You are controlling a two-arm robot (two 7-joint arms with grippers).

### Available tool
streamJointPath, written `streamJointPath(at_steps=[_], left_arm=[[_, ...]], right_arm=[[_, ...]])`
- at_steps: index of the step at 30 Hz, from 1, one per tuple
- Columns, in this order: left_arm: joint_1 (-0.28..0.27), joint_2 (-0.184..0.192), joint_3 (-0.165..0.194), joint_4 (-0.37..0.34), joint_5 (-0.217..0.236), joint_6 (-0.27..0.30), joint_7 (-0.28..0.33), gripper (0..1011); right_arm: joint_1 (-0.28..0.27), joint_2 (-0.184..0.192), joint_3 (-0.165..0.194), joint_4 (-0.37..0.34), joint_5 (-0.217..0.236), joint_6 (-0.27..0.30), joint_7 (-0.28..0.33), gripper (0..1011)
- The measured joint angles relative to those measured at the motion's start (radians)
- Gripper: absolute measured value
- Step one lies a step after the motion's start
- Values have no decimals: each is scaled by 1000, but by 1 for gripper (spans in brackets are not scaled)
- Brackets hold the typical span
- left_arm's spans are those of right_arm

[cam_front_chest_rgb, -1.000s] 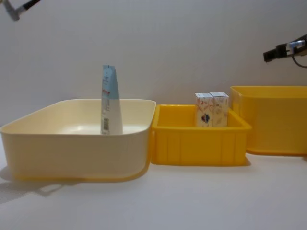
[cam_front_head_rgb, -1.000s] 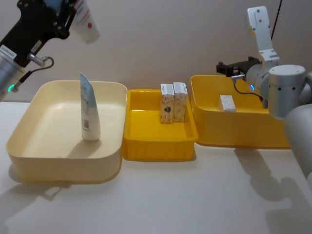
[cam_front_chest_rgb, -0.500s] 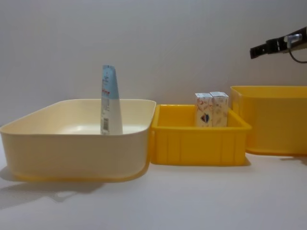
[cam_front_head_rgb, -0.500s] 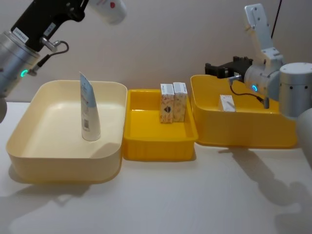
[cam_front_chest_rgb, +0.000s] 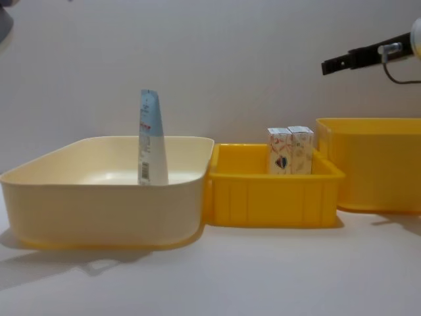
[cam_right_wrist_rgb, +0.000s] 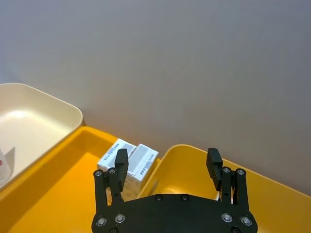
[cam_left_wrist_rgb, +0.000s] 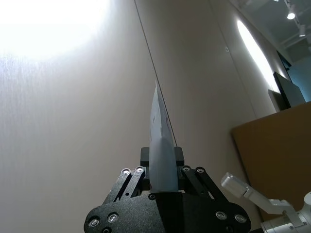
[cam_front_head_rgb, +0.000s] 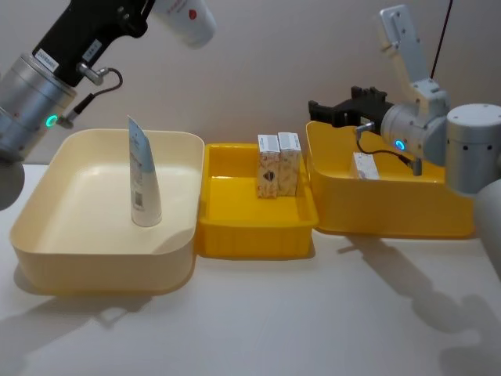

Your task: Bimanual collaborative sorting of washing and personal care products

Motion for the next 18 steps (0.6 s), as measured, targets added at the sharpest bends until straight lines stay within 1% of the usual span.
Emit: streamJointPath(at_steps=[5,6,7,13,16,18], left_arm=[[8,0,5,0,-2,37,40,259],[9,0,6,2,-2,41,45,259],[9,0,7,3,-2,45,50,259],[9,-5,13,21,-1,71,83,258],[5,-11,17,32,0,81,95,259],[3,-12,18,37,0,84,99,259]], right_arm=[[-7,-1,-12,-8,5,-40,23,1001],[-10,-1,-18,-11,6,-55,33,1001],[-10,-1,-18,-11,6,-55,33,1001],[-19,5,-43,-20,11,-119,80,1001],[-24,12,-60,-25,13,-163,115,1001],[-25,16,-68,-26,13,-180,129,1001]])
